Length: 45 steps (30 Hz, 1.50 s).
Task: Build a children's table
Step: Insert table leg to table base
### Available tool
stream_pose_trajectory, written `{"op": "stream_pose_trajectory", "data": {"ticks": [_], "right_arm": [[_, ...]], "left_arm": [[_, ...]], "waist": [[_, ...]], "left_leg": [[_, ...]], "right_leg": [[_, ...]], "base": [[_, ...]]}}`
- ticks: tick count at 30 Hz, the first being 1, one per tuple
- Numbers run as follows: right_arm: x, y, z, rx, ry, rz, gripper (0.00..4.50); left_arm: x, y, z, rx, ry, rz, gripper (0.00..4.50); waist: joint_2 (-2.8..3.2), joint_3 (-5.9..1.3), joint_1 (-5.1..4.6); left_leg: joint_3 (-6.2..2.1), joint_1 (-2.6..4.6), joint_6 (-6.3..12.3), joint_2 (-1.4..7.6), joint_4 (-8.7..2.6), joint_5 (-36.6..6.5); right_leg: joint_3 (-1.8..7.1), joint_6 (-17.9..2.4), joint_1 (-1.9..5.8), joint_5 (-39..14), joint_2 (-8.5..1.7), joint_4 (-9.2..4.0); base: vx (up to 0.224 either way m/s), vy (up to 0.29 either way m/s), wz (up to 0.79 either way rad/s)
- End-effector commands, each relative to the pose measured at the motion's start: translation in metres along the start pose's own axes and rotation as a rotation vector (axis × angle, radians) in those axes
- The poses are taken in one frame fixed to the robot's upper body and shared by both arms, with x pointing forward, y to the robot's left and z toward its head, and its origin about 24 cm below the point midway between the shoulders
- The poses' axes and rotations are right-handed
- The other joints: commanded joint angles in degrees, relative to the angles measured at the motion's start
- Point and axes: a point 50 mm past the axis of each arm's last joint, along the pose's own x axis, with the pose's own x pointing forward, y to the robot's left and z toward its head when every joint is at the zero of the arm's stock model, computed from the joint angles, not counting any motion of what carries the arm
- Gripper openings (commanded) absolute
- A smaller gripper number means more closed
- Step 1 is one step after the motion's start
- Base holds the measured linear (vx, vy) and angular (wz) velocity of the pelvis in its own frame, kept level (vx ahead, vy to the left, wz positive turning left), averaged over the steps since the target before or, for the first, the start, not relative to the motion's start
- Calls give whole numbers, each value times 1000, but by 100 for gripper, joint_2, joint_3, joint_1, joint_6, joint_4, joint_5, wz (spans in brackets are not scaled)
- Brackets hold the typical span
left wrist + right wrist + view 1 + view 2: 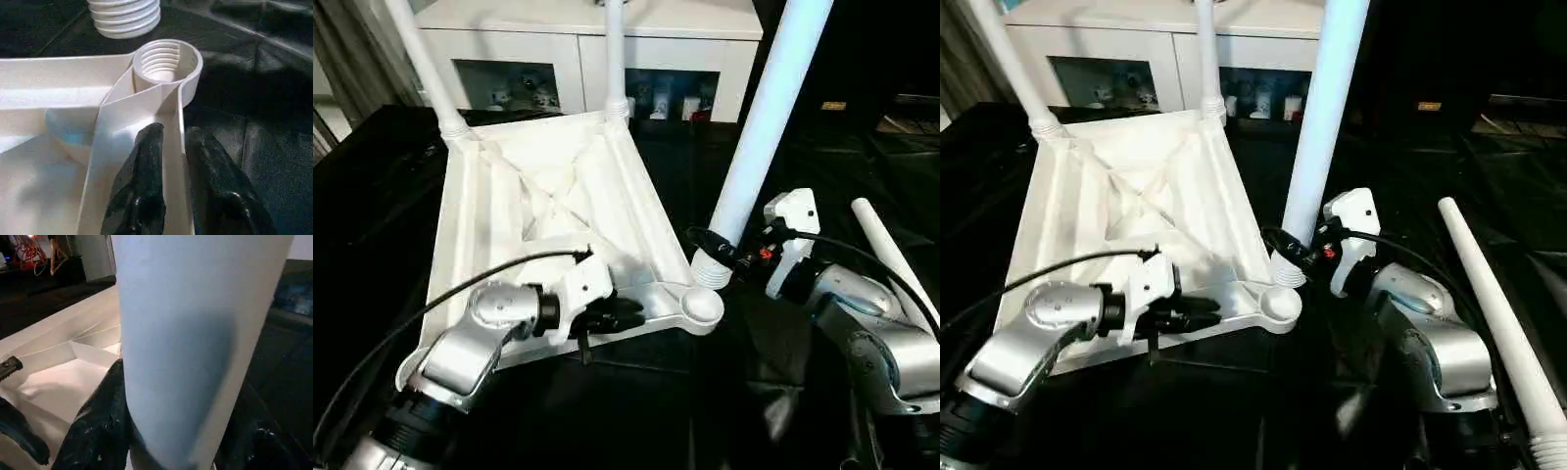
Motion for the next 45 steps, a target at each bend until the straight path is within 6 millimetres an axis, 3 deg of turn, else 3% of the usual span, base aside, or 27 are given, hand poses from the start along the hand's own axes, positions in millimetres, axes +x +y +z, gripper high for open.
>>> {"op": "stream_pose_trajectory", "data": {"ticks": [1, 4, 6, 11, 15, 32, 45], "right_arm": [[-2, 3, 3, -6, -13, 1, 186], [-3, 3, 2, -7, -12, -1, 186], [-3, 3, 2, -7, -12, -3, 186], [-3, 3, 2, -8, -11, -7, 186], [-3, 4, 2, -13, -7, -8, 186], [-1, 6, 2, -7, -9, 9, 186], [2, 6, 2, -9, -10, 13, 186]], "left_arm": [[4, 1, 0, 21, 35, -4, 92], [6, 1, -4, 17, 60, -13, 92], [6, 1, -4, -21, 56, -17, 127], [7, 0, -5, -4, 87, -4, 161], [9, 0, -11, -11, 121, 11, 161], [8, -1, -20, -67, 176, -2, 37], [7, -1, -22, -69, 187, -2, 14]], "waist": [[-43, -386, 19], [-29, -378, 14], [-27, -382, 10], [-19, -374, 11], [-15, -372, 11], [-18, -340, -3], [-13, -331, -12]], "left_leg": [[-236, 45, 501, 461, -402, -363], [-239, 56, 420, 467, -412, -514], [-241, 62, 372, 468, -416, -533], [-244, 59, 376, 470, -419, -546], [-244, 55, 382, 466, -416, -542], [-252, 62, 310, 473, -448, -718], [-255, 61, 250, 480, -466, -798]], "right_leg": [[254, -1505, 295, -10, -495, -385], [260, -1506, 296, -156, -498, -405], [257, -1535, 297, -140, -498, -398], [262, -1543, 299, -128, -499, -406], [262, -1548, 302, -65, -500, -404], [270, -1491, 279, -434, -505, -447], [278, -1461, 272, -568, -514, -464]], "base": [[0, 0, 0], [0, 0, 0], [0, 0, 0], [0, 0, 0], [0, 0, 0], [0, 0, 0], [0, 0, 0]]}}
